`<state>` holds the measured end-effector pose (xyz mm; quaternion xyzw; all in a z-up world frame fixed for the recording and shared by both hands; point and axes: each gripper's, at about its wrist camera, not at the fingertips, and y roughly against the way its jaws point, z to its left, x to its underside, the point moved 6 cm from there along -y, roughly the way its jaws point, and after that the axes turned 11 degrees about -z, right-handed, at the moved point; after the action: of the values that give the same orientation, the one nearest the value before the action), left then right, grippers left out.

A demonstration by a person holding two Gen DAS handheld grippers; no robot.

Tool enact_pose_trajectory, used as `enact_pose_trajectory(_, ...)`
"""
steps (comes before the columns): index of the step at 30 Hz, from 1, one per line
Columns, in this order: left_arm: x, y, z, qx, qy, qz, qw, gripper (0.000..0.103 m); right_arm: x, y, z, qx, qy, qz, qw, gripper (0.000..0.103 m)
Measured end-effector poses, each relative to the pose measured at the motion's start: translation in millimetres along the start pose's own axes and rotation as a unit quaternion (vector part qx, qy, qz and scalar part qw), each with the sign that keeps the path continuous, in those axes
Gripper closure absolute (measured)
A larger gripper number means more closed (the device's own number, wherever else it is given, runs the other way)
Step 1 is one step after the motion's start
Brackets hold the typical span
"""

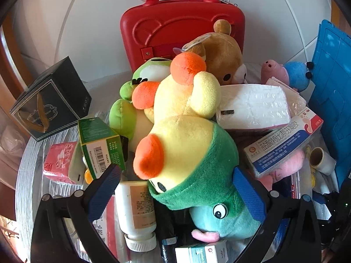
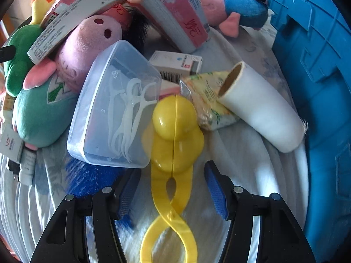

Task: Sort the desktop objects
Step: 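Reach the right tool to the yellow plastic snowball clip and grasp it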

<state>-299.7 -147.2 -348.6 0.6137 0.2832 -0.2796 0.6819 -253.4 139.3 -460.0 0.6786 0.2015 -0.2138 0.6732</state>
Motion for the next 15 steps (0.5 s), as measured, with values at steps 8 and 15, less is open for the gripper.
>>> enact_pose_trajectory(8, -10, -32, -14, -0.026, -0.015, 0.029, 0.9991, 0.000, -4, -3, 1, 0.000, 0.003, 0.001, 1.000, 0.034)
enact_pose_trajectory(15, -6, -45, -14, -0.044, -0.038, 0.047, 0.9972, 0.018, -2, 4, 2, 0.004, 0.000, -0.006, 1.000, 0.053)
